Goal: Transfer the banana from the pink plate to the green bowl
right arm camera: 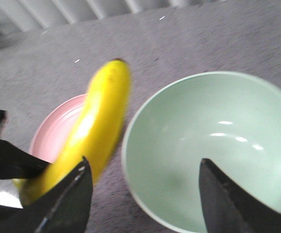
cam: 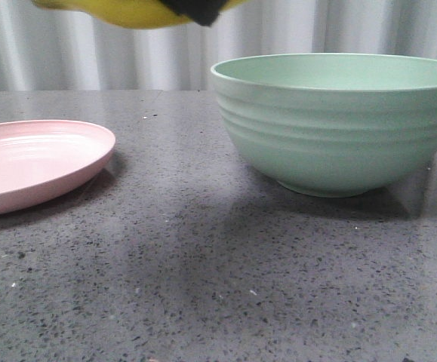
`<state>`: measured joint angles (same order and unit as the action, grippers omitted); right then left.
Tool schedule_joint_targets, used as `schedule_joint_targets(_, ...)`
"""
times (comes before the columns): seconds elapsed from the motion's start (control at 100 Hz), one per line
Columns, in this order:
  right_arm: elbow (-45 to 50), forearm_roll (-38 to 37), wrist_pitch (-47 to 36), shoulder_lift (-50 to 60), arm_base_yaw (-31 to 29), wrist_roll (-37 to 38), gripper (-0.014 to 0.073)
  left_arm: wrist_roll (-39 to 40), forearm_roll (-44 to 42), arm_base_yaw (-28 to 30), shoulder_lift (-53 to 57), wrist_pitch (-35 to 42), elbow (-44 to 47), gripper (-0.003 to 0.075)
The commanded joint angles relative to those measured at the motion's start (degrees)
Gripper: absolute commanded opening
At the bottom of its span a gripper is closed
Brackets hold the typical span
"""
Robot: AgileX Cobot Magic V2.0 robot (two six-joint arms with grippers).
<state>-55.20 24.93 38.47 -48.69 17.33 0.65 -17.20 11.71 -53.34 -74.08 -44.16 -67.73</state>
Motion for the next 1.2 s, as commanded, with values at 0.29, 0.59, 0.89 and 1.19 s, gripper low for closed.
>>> schedule_joint_targets(0.29, -2.2, 8.6, -10.5, -12.9, 8.9, -0.7, 0.0407, 0.0, 1.9, -3.0, 0.6, 5.7, -2.1, -0.0020)
schedule_joint_targets(0.59, -2.2, 9.0, -12.4, -14.8, 10.0, -0.7, 0.0227, 0.0, 1.9, -3.0, 0.6, 6.1, -2.1, -0.0016)
schedule_joint_targets(0.89, -2.2, 9.0, -14.6, -14.8, 10.0, -1.7, -0.0070, -1.5, 1.8, -3.0, 0.6, 7.4, -2.1, 0.0478)
schedule_joint_targets(1.19, -6.7, 0.7, -18.8, -14.5, 7.1, -2.2, -0.0069, -1.5, 1.8, -2.9, 2.5, 7.8, -2.1, 0.0512)
